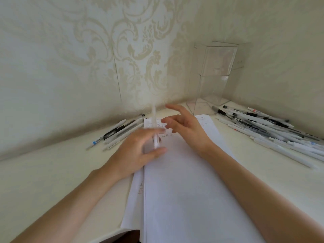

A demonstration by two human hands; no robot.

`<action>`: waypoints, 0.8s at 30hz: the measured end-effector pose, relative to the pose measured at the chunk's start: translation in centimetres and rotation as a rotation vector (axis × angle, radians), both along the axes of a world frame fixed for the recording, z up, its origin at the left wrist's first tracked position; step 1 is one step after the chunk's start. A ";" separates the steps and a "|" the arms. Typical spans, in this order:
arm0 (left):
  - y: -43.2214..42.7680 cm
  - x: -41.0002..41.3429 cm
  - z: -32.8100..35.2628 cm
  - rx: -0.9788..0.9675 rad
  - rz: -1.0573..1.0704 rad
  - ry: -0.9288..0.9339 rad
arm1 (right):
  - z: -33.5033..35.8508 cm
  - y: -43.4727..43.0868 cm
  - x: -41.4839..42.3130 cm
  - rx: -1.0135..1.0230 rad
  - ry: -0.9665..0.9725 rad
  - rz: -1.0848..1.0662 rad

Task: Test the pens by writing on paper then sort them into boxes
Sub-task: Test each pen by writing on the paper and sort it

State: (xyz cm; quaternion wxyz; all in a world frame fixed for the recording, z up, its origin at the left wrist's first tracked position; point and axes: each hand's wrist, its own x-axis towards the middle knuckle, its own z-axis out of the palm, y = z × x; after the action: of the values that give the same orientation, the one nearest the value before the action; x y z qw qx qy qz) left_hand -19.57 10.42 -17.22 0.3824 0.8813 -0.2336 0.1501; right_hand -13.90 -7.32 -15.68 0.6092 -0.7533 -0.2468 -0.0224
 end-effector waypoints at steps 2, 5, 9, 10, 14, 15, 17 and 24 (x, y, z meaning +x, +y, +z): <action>1.6 0.9 -0.2 0.010 0.208 -0.166 | 0.0 -0.5 0.2 0.019 0.017 -0.061; 3.7 1.6 -0.5 0.086 0.564 -0.228 | -0.5 -0.7 0.7 -0.037 0.032 -0.110; 3.5 1.6 -0.6 0.254 0.700 -0.219 | -0.9 -0.3 0.5 -0.158 0.022 -0.125; 3.0 1.5 -0.5 0.262 0.652 -0.248 | -0.8 -0.3 0.4 -0.184 0.014 -0.132; 0.1 0.2 -0.4 0.272 0.141 -0.246 | -0.1 -2.0 0.4 -0.389 -0.132 -0.239; -0.7 -0.2 -0.6 0.318 -0.005 -0.204 | 0.2 -2.9 0.5 -0.440 -0.180 -0.302; -1.7 -0.7 -1.1 0.424 -0.210 -0.067 | 0.5 -5.4 0.7 -0.563 -0.240 -0.466; -2.1 -0.5 -1.5 0.511 -0.266 0.071 | 0.1 -14.5 0.5 -1.143 -0.094 -0.902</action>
State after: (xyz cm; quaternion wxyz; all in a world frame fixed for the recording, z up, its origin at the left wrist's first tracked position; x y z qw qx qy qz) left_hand -20.06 8.33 -18.69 0.1723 0.9155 -0.3636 0.0039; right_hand -13.37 -21.79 -15.57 0.0408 -0.9804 0.0884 -0.1711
